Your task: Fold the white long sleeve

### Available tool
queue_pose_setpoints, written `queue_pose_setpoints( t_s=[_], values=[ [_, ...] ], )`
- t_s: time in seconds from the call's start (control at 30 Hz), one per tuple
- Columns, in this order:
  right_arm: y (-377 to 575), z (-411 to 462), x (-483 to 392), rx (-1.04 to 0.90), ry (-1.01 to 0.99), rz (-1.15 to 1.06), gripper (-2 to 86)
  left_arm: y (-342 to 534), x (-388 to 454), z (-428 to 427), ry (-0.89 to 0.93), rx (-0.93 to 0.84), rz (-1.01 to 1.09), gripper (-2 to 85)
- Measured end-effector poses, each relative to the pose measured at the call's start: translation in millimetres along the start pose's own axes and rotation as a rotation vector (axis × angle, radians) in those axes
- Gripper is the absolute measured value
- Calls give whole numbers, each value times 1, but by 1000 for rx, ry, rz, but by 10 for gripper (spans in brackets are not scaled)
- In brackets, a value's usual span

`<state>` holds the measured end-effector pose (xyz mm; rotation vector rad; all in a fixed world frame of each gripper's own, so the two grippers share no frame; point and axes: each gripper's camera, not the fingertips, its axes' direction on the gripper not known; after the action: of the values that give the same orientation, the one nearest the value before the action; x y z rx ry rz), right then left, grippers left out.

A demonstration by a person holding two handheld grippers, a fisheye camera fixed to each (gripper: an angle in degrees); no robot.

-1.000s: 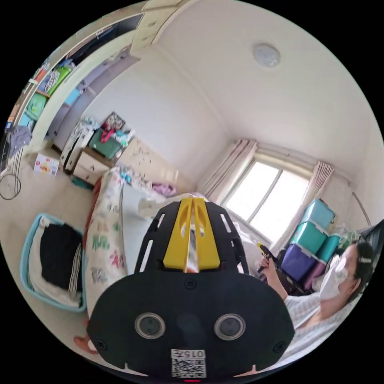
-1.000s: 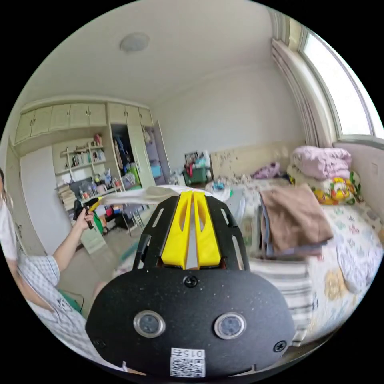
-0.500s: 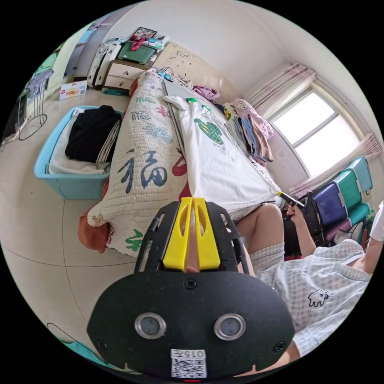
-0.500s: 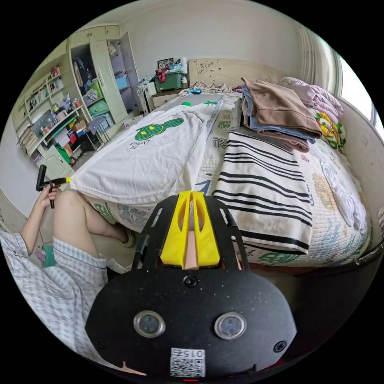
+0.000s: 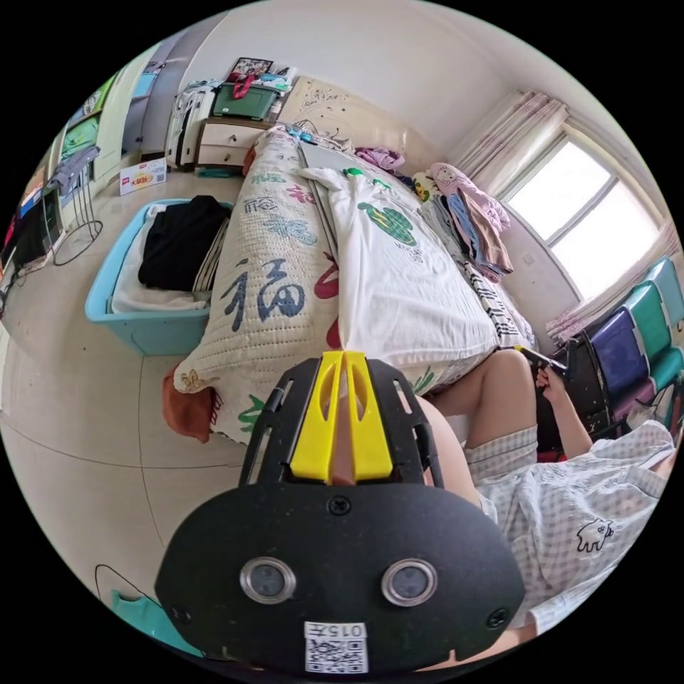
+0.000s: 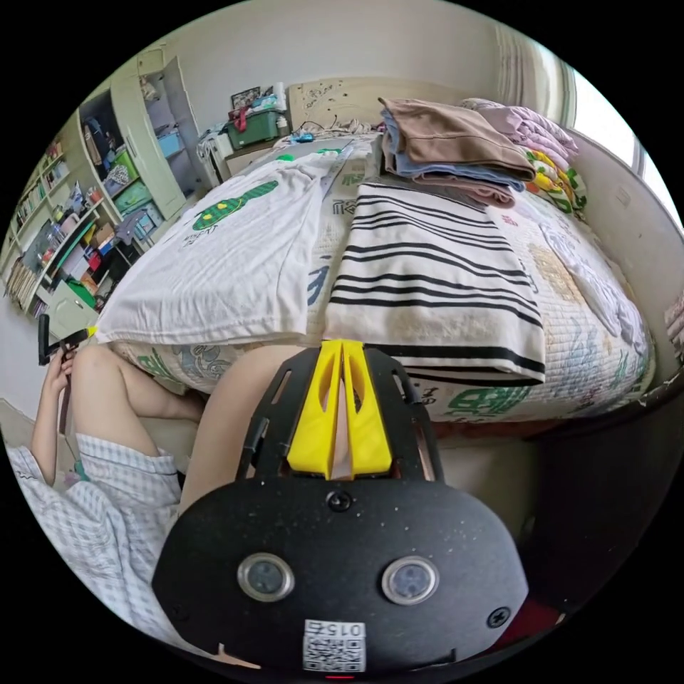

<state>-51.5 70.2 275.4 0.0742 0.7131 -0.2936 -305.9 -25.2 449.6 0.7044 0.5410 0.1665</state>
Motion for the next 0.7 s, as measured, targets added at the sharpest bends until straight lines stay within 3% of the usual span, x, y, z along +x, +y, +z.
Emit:
queue_pose_setpoints(
  t_s=[0.17,0.37,0.5,0.6,0.7],
  values=[
    [-18,-1,9,43,-156,-32,68,8,-17,3,44,38,-62,13],
    [-72,55,2,-116,-191,-123,128,1,-26,29,88,24,-72,81],
    [-89,106,5,-263,-142,-132,92,1,-28,56,34,-43,-52,32],
    [-87,108,8,-255,-125,-183,11,7,-33,59,35,-46,-57,8],
    [-74,108,17,-245,-93,-205,-4,17,-27,57,-28,-31,-17,1]
  ],
)
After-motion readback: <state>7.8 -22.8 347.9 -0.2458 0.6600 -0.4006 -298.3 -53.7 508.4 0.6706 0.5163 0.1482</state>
